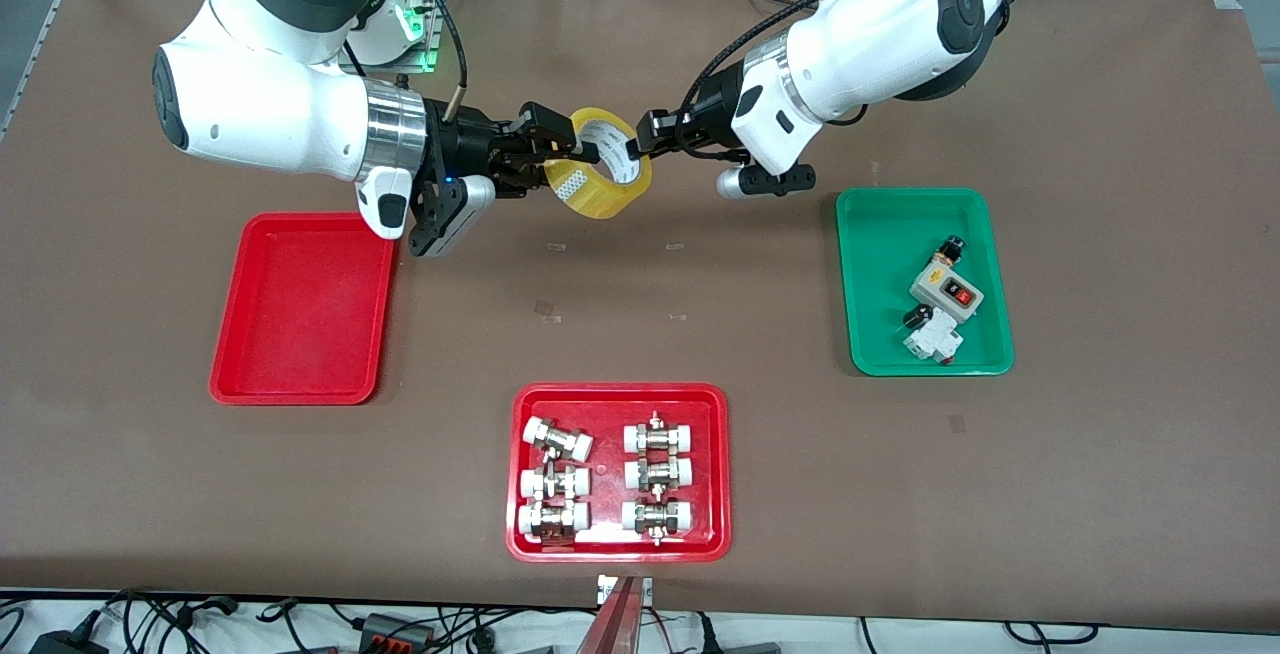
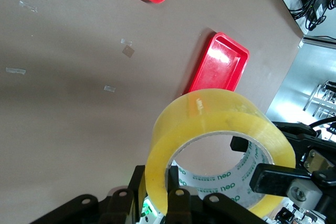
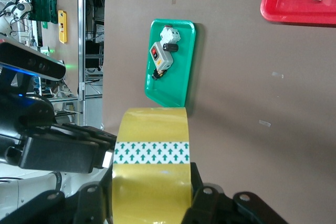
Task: Left arm passes tape to right arm into tray
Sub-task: 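Grasp the tape roll rim with the right gripper beside the left gripper, then open the left gripper and withdraw while the right gripper carries the tape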
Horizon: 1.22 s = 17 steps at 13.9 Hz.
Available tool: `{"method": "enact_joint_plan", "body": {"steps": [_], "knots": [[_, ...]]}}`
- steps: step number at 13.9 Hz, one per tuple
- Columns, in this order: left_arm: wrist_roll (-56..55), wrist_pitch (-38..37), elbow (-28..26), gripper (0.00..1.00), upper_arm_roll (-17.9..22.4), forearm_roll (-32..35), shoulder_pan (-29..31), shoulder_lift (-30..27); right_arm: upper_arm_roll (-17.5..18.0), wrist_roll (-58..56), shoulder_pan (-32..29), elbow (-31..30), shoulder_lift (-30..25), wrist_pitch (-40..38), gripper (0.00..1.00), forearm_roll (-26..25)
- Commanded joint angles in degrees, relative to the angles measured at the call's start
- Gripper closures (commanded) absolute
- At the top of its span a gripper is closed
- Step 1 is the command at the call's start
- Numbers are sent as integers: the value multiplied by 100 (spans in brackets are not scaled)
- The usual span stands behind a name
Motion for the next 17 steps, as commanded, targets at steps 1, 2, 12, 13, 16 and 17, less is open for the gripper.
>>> {"method": "enact_joint_plan", "body": {"steps": [1, 2, 12, 13, 16, 17], "knots": [[2, 8, 154, 89, -20, -163, 1, 50, -29, 104, -30, 104, 1, -140, 69, 13], [10, 0, 154, 75, -20, -163, 10, 50, -29, 104, -30, 104, 1, -140, 69, 21], [230, -1386, 145, 0, 68, 836, 1080, -467, -37, -36, -345, 86, 238, -131, 70, -233], [256, -1607, 145, 0, 68, 1126, 1282, -607, -37, -98, -503, 69, 299, -140, 70, -233], [292, -1933, 145, 0, 77, 2214, 1600, -854, -37, -422, -1135, 34, 615, -288, 70, -242], [300, -1978, 145, 0, 86, 2540, 1688, -872, -37, -589, -1416, 34, 738, -455, 70, -329]]}}
